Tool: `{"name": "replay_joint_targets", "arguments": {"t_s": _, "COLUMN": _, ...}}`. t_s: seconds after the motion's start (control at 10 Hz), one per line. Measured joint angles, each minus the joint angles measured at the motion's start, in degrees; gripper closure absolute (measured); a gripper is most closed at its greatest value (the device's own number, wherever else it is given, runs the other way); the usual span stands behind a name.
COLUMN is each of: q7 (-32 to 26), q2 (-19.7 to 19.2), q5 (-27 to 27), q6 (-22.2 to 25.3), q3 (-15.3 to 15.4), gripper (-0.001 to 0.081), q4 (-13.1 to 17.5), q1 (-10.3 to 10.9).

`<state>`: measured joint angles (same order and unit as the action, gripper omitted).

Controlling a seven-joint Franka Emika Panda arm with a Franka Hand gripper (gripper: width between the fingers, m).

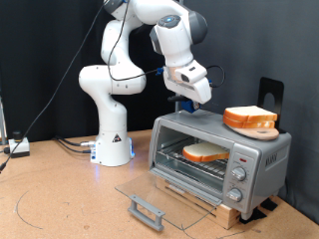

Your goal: Make a piece of toast with the oven

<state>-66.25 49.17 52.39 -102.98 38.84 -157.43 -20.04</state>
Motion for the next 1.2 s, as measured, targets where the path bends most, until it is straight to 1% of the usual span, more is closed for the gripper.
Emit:
{"name": "replay_joint_targets", "arguments": {"t_s": 0.2, "q7": -0.48, "q2": 0.0, "q5": 1.67, "q6": -0.5, "q3": 1.17, "gripper": 0.0415, "q4": -0.47, "q1": 0.03}}
{"name": "replay_joint_targets", "arguments": {"t_s": 0.3, "q7": -1.2, "q2": 0.0, "q5": 2.38, "q6": -0.81, "q3": 1.41, "gripper": 0.0312, "q4": -0.55, "q1": 0.05}}
{"name": "replay_joint_targets", "arguments": {"t_s": 0.4, "q7": -2.0, "q2": 0.06, "q5": 3.03, "q6": -1.08, "q3": 1.42, "gripper": 0.0173, "q4": -0.55, "q1": 0.06}}
{"name": "replay_joint_targets", "arguments": {"t_s": 0.5, "q7": -2.62, "q2": 0.22, "q5": 3.64, "q6": -1.11, "q3": 1.33, "gripper": 0.0058, "q4": -0.51, "q1": 0.06}}
{"name": "replay_joint_targets", "arguments": {"t_s": 0.6, "q7": -3.46, "q2": 0.72, "q5": 4.44, "q6": -1.06, "q3": 0.74, "gripper": 0.0058, "q4": -0.38, "q1": 0.1}}
{"name": "replay_joint_targets", "arguments": {"t_s": 0.7, "q7": -4.6, "q2": 1.58, "q5": 5.42, "q6": -0.52, "q3": -0.7, "gripper": 0.0058, "q4": -0.17, "q1": 0.35}}
{"name": "replay_joint_targets", "arguments": {"t_s": 0.8, "q7": -5.54, "q2": 2.54, "q5": 6.02, "q6": 0.74, "q3": -2.84, "gripper": 0.0005, "q4": 0.2, "q1": 0.78}}
{"name": "replay_joint_targets", "arguments": {"t_s": 1.0, "q7": -6.22, "q2": 4.58, "q5": 5.91, "q6": 4.66, "q3": -7.15, "gripper": 0.0002, "q4": 1.5, "q1": 1.13}}
{"name": "replay_joint_targets", "arguments": {"t_s": 1.1, "q7": -6.22, "q2": 5.49, "q5": 5.77, "q6": 6.2, "q3": -8.27, "gripper": 0.0002, "q4": 1.97, "q1": 1.14}}
{"name": "replay_joint_targets", "arguments": {"t_s": 1.2, "q7": -6.18, "q2": 5.45, "q5": 5.77, "q6": 6.16, "q3": -8.0, "gripper": 0.0002, "q4": 1.83, "q1": 1.04}}
